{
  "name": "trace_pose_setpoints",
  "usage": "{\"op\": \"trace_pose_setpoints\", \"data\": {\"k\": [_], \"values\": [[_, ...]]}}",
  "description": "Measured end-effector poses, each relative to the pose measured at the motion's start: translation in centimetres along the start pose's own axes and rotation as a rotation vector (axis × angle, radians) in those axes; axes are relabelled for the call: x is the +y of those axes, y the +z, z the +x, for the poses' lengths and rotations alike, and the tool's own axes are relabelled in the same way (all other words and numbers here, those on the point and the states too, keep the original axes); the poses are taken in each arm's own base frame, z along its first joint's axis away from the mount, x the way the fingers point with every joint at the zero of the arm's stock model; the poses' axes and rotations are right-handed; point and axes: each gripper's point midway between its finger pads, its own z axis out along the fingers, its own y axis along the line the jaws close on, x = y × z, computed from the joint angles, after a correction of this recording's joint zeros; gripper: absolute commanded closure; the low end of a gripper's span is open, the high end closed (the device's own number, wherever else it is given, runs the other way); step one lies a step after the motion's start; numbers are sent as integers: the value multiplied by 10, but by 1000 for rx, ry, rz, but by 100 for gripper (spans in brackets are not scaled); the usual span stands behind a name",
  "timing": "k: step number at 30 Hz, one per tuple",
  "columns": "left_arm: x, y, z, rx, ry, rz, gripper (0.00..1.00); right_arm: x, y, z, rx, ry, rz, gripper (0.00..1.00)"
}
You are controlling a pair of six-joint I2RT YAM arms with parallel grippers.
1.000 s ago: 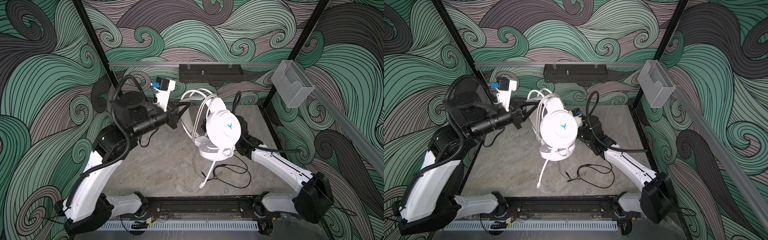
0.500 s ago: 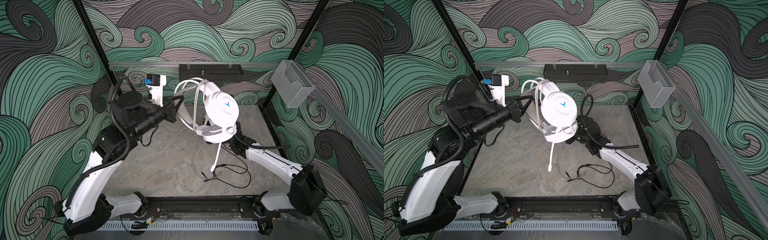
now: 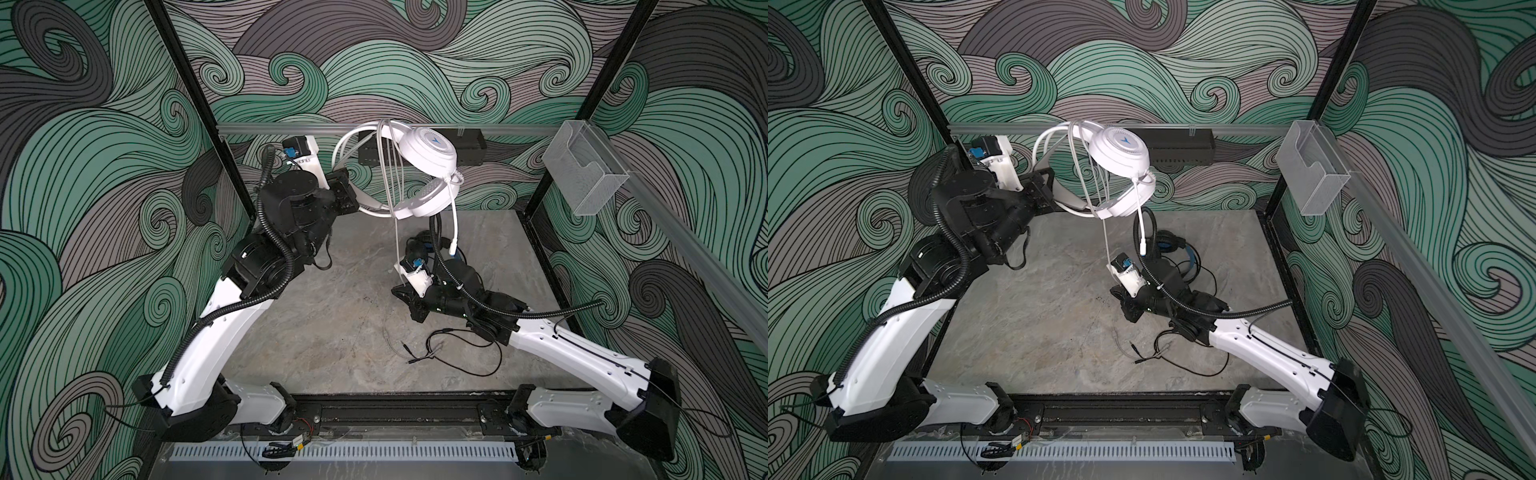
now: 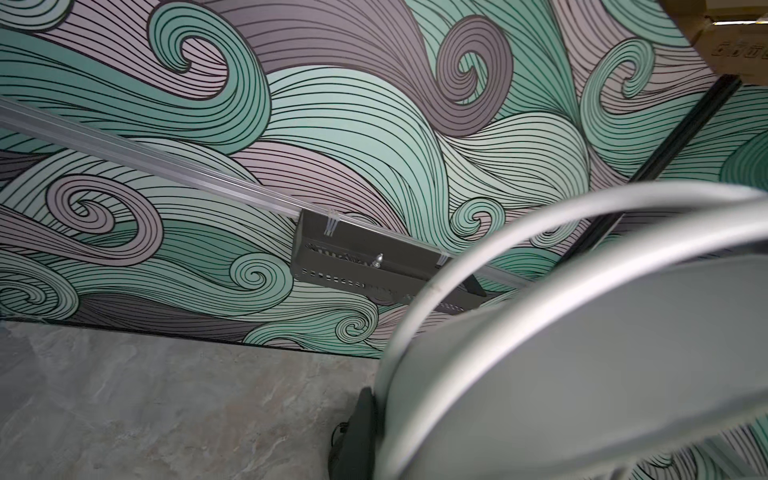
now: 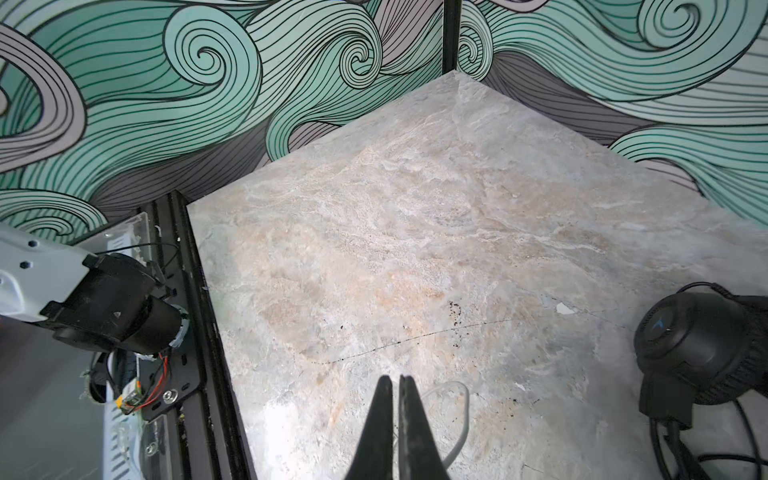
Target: Wrap the headphones
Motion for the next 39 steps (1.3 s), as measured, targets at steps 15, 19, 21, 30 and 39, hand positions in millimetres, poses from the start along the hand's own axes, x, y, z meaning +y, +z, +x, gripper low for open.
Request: {"op": "trace_pose_setpoints", "data": {"k": [15,19,21,30,39], "values": [[41,55,46,30,233,-296,100,24,-27,11,118,-191,72,100],[48,68,65,68,309,-340,100,33,-40,-3,97,-231,79,100],[50,71,71,83,338,-349,100,36,-46,-9,90,-245,85,100],[53,79,91,94,496,-351,100,35,-79,-65,52,-286,160,100],[61,67,103,73,683,-350,100,31,-84,-81,147,-313,195,100]]}}
